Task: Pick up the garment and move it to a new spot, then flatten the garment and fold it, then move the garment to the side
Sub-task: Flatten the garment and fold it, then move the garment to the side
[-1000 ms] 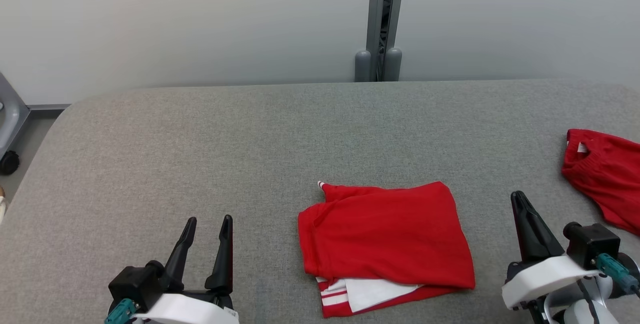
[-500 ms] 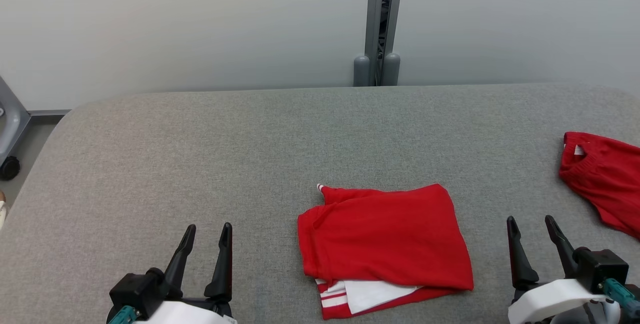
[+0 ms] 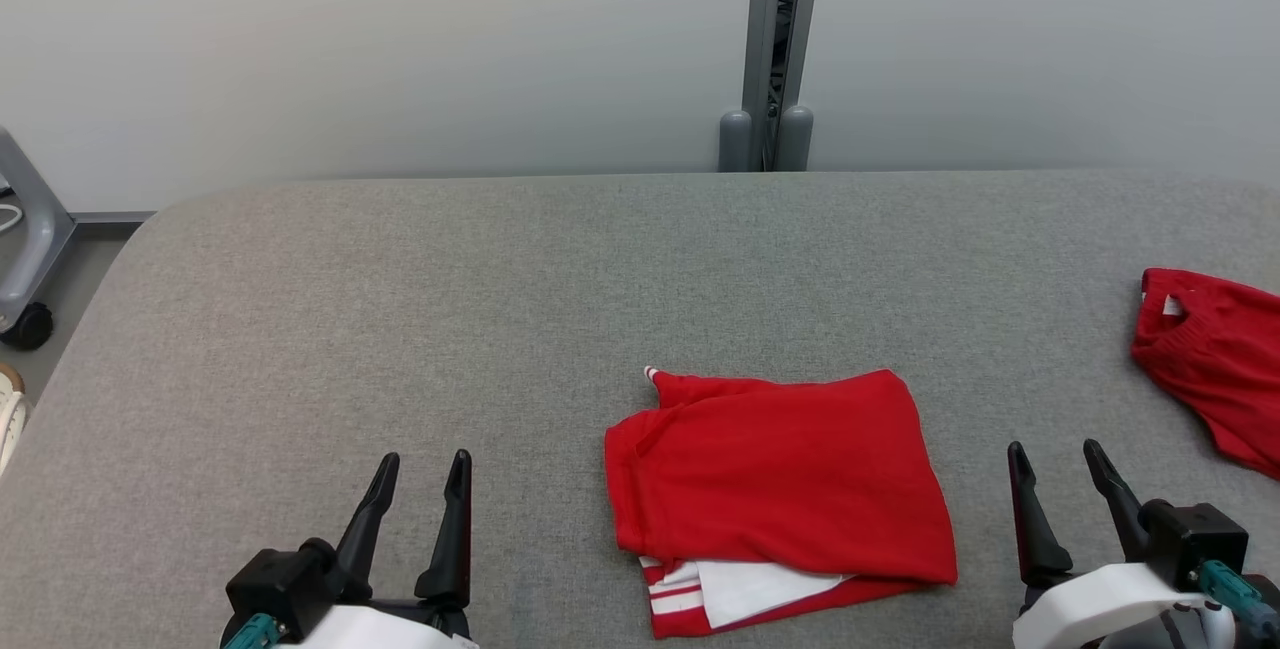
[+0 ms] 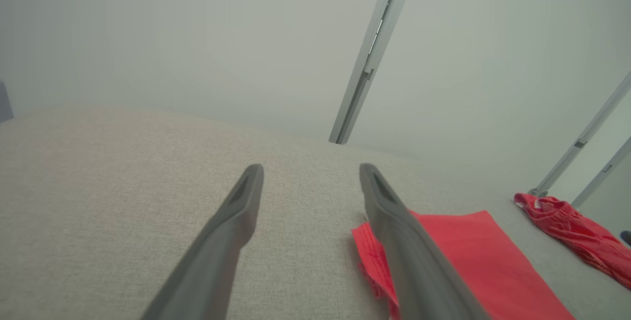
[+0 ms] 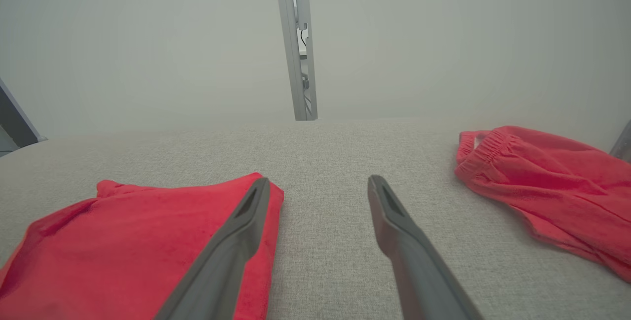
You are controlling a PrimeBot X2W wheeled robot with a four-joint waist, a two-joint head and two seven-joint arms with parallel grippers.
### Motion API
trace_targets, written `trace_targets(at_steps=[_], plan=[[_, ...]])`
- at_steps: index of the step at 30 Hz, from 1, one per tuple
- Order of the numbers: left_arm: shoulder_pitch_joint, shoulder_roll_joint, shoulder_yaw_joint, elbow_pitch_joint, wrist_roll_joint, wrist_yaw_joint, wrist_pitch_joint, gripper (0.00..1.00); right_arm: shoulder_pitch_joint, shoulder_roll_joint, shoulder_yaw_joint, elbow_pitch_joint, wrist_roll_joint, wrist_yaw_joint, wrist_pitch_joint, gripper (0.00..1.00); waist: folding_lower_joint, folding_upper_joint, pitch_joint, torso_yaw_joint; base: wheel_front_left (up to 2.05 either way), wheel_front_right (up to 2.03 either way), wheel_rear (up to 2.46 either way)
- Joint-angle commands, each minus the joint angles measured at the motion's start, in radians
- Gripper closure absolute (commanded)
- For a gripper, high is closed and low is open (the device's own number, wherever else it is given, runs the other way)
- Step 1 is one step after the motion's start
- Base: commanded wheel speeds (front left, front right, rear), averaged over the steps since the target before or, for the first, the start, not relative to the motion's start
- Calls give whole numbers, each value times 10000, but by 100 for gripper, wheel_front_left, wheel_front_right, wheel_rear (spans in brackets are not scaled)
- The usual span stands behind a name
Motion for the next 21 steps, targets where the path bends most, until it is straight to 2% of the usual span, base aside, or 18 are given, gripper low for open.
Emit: trace_targets(at_steps=[1,4,8,13,14,21], plan=[[10,41,2,2,-29,-34,-39,0,-74,-99,10,31,58,-1,-45,0,0,0,32,43,0,0,0],[-56,39,-25,-11,-51,-47,-39,0,-125,-131,117,254,314,1,-45,0,0,0,114,122,0,0,0],[-149,41,-82,21,21,-75,-39,0,-505,-386,714,930,1387,1,288,0,0,0,341,279,0,0,0],[-372,42,-154,66,117,-96,-39,0,-1071,-1027,1701,1259,3127,-1,1060,0,0,0,740,498,0,0,0],[-372,42,-154,66,117,-96,-39,0,-1071,-1027,1701,1259,3127,-1,1060,0,0,0,740,498,0,0,0],[-610,39,-160,113,212,-116,-39,0,-1770,-2134,3118,1221,5531,-1,2064,0,0,0,1200,727,0,0,0]])
